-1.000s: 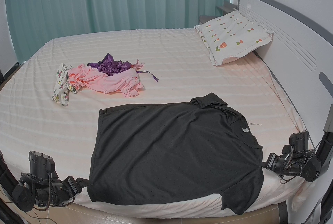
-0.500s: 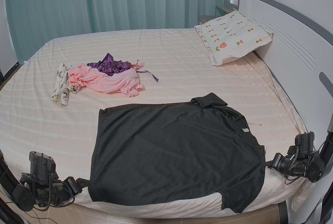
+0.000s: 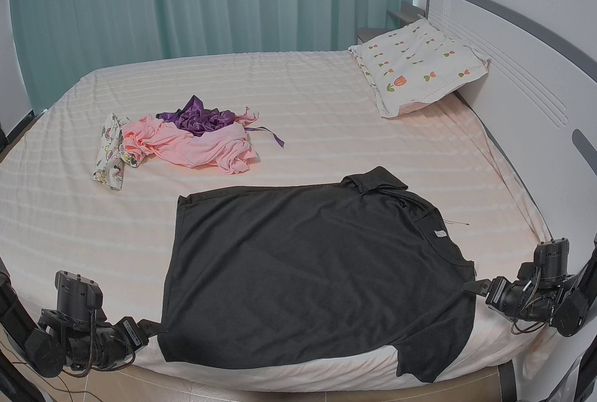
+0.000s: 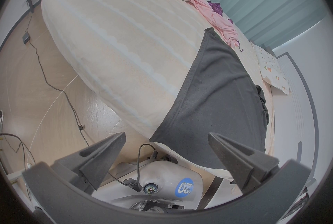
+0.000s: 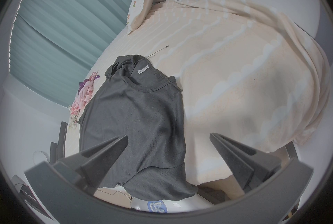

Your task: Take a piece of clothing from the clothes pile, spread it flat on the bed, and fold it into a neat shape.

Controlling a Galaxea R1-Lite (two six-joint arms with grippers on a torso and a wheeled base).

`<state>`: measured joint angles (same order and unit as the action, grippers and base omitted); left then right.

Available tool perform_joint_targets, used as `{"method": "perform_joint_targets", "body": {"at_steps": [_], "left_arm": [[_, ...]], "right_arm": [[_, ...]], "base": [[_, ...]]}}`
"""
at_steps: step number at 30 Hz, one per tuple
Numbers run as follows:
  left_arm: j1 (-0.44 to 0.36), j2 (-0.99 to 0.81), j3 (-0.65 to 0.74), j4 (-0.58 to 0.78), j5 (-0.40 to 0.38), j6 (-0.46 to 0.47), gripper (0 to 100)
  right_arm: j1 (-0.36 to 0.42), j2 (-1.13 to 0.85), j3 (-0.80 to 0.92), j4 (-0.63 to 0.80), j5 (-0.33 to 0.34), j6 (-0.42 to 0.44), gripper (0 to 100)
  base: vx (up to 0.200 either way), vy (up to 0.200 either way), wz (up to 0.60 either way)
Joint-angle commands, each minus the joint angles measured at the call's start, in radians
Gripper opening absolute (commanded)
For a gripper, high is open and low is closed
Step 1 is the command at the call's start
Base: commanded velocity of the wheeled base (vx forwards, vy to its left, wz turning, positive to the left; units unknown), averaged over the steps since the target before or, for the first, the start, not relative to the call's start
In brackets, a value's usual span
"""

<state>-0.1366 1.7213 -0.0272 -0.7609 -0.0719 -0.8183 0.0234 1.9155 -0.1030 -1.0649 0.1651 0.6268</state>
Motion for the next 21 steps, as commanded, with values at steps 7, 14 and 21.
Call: {"method": "perform_joint_targets", "body": {"at_steps": [7, 14, 21], "left_arm": [[0.005, 0.012, -0.002, 0.000, -0.005, -0.002, 100], [0.005, 0.012, 0.000, 0.000, -0.005, -0.001, 100], [0.003, 0.011, 0.001, 0.000, -0.006, -0.001, 100]], "right_arm": [[0.006, -0.007, 0.008, -0.001, 0.001, 0.001, 100], [0.007, -0.009, 0.009, -0.001, 0.001, 0.001, 100], [0.007, -0.016, 0.006, -0.003, 0.001, 0.004, 100]], "base": [[0.000, 0.171, 0.00], [0.000, 0.200, 0.00], [0.000, 0.057, 0.00]]}}
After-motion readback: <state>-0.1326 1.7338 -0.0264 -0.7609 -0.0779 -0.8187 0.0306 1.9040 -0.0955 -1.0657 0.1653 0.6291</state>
